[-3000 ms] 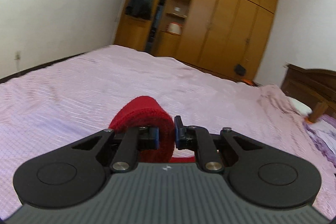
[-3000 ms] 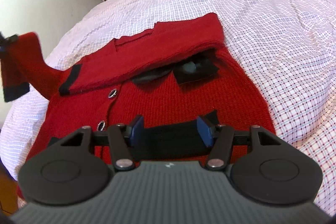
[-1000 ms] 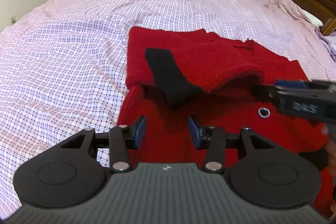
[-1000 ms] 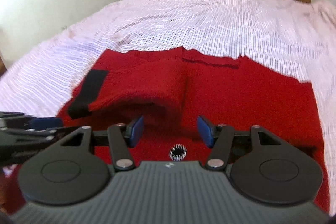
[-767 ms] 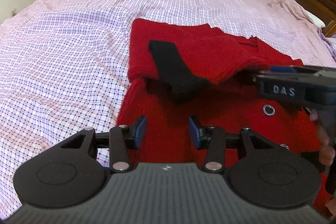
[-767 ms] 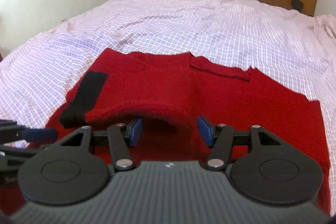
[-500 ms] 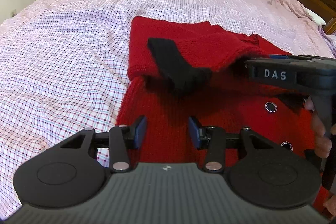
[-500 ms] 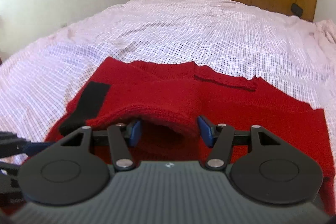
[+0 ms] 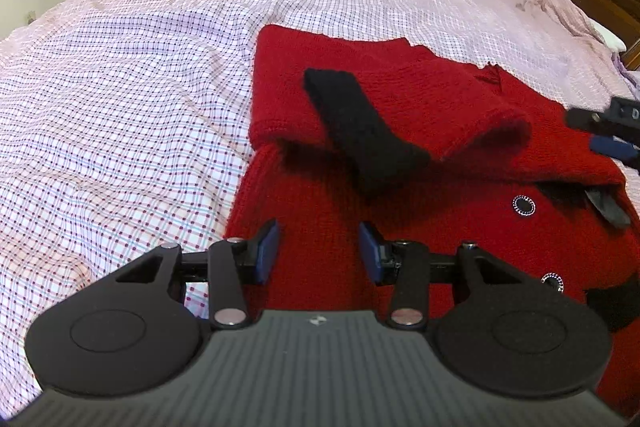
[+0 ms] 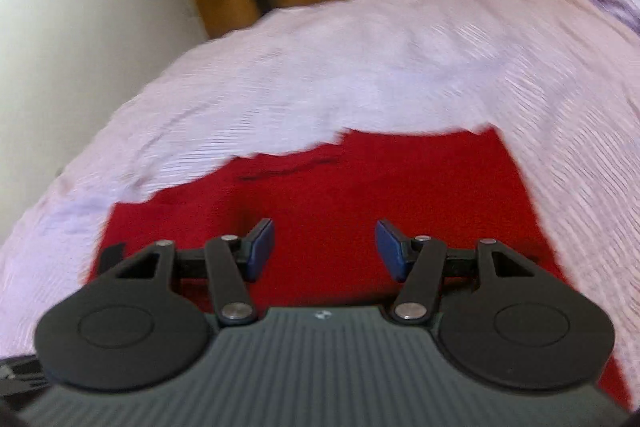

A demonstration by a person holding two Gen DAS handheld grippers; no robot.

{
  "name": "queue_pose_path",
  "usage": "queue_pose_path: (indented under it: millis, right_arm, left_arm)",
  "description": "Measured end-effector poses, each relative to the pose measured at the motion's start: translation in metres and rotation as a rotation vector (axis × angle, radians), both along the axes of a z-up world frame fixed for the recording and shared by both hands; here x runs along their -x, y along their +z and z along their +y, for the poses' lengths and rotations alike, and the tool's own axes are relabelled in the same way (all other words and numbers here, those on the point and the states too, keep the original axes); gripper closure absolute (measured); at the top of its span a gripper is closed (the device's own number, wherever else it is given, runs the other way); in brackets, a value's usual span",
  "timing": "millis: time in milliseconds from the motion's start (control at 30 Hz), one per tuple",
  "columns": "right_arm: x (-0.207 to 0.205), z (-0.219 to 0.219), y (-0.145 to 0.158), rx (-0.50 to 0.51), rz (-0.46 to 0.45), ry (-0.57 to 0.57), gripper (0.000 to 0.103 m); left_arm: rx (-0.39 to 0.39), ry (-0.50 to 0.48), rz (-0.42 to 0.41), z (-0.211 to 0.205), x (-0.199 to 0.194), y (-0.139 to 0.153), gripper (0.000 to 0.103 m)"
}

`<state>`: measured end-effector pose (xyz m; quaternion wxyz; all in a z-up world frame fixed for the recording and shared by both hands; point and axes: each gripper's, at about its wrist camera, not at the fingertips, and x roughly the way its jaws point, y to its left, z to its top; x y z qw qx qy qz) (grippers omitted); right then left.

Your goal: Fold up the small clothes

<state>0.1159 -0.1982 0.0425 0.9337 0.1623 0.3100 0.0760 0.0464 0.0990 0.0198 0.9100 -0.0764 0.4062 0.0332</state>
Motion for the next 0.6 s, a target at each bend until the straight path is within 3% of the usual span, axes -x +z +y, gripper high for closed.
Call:
queue_pose_path:
  millis: [100, 200, 433, 600]
  right_arm:
    - [0.001, -0.012, -0.001, 0.015, 0.013, -0.022, 0.042]
    - [0.008, -0.005, 0.009, 0.038, -0.013, 0.046, 0.042]
    - [0.027, 0.064, 0.032, 0.11, -0.071, 0.344, 0.043]
    - [0.04, 0.129, 0.03, 0.248, -0.117, 0.566, 0.044]
  left_arm:
    - [-0.005, -0.001, -0.002, -0.002, 0.0, -0.001, 0.053]
    - [0.005, 0.01, -0.004, 0.0, 0.001, 0.001, 0.053]
    - [-0.003, 0.051, -0.06, 0.02, 0.016, 0.024, 0.053]
    - [-0.008, 0.103, -0.077, 0.041, 0.025, 0.033, 0.053]
